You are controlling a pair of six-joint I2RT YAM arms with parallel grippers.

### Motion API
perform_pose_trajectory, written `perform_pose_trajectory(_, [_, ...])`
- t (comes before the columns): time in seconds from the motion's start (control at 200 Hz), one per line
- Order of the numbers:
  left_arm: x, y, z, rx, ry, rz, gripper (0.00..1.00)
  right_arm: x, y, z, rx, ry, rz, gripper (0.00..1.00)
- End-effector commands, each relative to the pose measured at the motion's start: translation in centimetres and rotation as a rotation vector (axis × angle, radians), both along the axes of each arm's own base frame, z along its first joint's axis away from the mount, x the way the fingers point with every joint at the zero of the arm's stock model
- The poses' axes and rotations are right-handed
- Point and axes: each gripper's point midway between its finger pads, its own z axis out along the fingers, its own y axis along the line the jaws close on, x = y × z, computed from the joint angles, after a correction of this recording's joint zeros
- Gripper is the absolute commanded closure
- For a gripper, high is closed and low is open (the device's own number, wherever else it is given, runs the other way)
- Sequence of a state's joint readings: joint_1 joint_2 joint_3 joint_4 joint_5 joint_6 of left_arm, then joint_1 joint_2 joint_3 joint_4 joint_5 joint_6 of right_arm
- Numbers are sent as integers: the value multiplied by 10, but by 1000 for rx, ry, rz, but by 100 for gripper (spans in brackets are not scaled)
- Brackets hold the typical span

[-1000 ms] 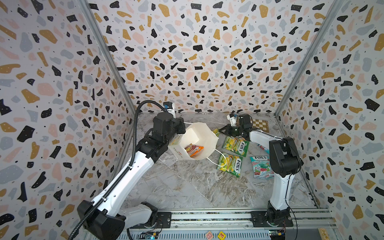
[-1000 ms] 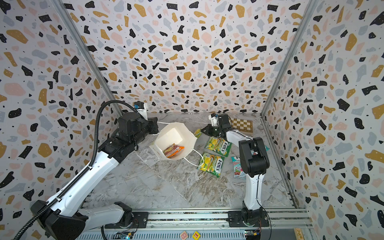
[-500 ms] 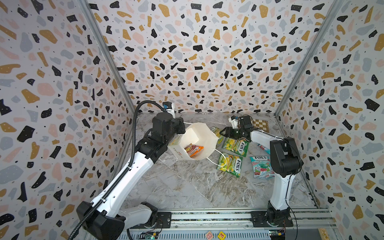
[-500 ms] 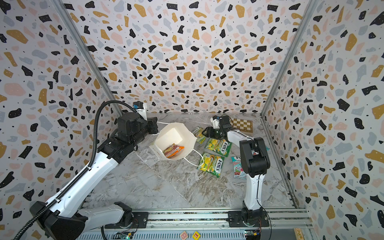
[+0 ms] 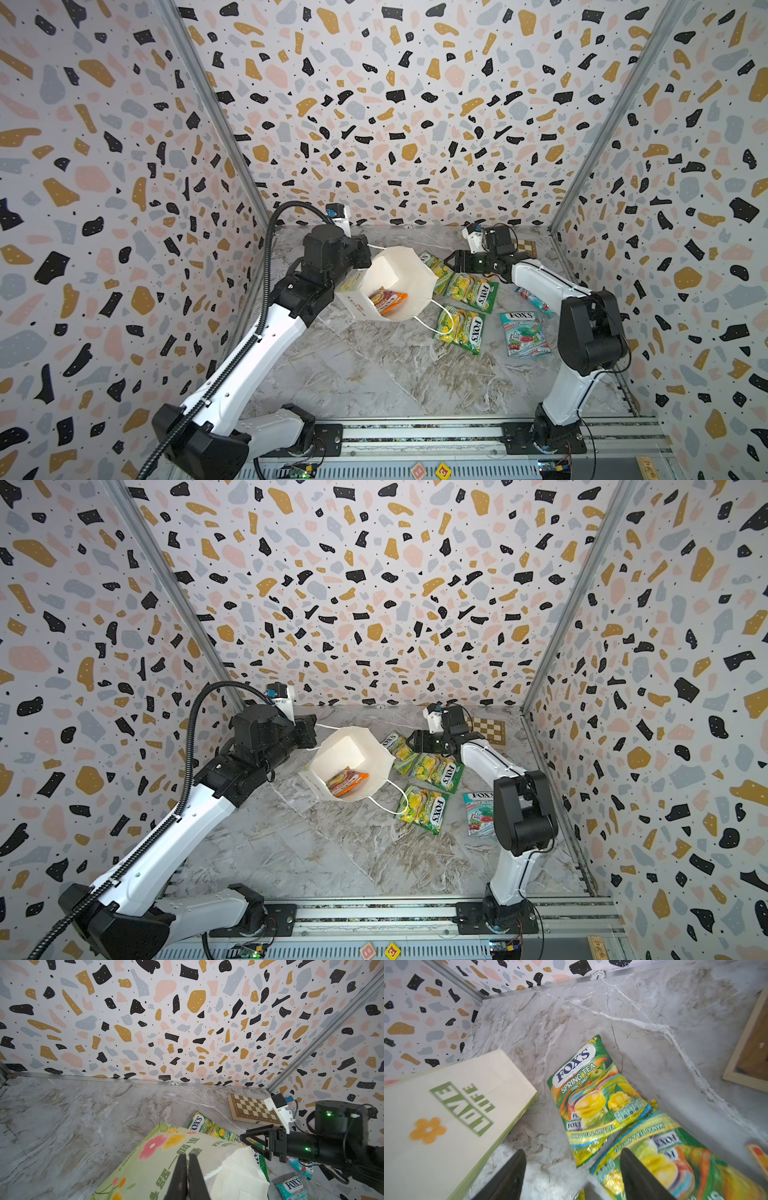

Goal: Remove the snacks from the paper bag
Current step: 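Lower the green packet onto the table beside the other packets and release, then move the open right gripper back into the bag opening toward the orange packet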

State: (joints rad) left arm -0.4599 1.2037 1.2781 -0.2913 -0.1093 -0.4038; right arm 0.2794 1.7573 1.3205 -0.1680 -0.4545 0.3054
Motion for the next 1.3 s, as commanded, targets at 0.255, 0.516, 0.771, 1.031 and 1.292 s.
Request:
perform_pose_trajectory(0.255, [-9,-23,29,-92,-86,-146,100,-91,7,127,163,-304,145,27])
perform_pose_trajectory(0.516, [-14,-30,26,-104,-82,-192,100,-161,60,147,232,-364,377,28])
perform_pose_trajectory(0.771, [-18,-32,25,-137,-78,-205,100,-204,112,121,228,-318,576,28])
perform_pose_trajectory(1.031, [-20,-33,21,-161,-68,-210,100,-232,151,81,124,-255,712,28])
perform_pose_trajectory(1.292, [-24,-29,24,-170,-74,-199,100,-240,173,35,32,-138,772,28])
